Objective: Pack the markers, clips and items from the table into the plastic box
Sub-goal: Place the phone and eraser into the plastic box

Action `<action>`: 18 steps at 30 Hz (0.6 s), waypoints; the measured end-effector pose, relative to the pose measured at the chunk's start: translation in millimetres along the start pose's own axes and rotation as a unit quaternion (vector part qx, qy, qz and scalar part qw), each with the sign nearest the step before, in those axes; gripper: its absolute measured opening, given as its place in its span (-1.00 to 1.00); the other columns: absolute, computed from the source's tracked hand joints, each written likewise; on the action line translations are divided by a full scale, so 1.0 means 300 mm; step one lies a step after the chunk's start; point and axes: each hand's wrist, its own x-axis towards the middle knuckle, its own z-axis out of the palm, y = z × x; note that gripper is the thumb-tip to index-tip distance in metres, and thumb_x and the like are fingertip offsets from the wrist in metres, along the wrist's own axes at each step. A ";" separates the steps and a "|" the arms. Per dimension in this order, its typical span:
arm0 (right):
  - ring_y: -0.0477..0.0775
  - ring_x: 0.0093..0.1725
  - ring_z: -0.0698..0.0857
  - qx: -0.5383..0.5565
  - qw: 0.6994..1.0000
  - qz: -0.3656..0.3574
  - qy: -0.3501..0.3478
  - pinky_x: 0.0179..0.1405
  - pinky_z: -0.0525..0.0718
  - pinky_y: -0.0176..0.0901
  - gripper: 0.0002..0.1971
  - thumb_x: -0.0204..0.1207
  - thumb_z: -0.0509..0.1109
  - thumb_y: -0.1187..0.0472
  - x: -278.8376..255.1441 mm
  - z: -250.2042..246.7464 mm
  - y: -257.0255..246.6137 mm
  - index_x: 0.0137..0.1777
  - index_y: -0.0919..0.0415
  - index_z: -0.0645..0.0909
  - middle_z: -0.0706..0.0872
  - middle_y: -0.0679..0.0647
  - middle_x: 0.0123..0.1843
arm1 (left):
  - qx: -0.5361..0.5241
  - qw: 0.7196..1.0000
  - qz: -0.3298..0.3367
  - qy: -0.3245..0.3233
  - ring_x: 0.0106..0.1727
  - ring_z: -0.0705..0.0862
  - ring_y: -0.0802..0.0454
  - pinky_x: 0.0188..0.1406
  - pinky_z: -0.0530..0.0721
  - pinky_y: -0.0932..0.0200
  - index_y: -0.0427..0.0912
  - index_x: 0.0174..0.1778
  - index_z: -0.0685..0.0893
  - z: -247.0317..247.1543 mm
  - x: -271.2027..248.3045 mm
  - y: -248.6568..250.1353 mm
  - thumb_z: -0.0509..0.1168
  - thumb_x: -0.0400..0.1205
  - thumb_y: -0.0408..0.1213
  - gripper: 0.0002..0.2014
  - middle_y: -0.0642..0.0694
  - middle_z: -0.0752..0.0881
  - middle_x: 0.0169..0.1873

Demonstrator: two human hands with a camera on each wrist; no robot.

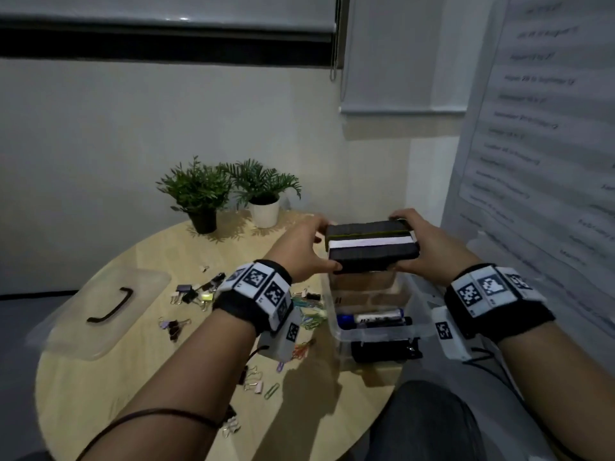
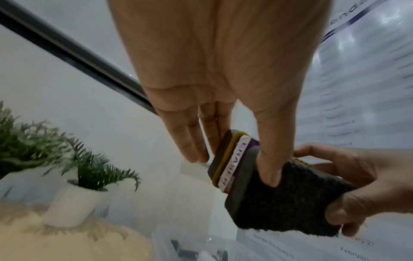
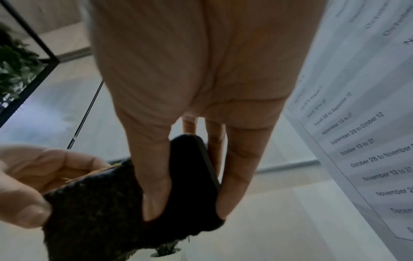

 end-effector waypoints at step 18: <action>0.19 0.20 0.60 -0.162 0.966 0.111 -0.169 0.02 0.55 -0.13 -0.24 0.28 0.58 0.17 0.122 0.108 0.124 0.46 0.02 0.29 0.49 0.13 0.28 | 0.100 0.989 0.013 -0.106 0.07 0.67 0.02 0.07 0.68 0.07 0.04 0.39 0.44 0.169 0.147 -0.114 0.57 0.37 -0.06 -0.31 0.03 0.49 0.24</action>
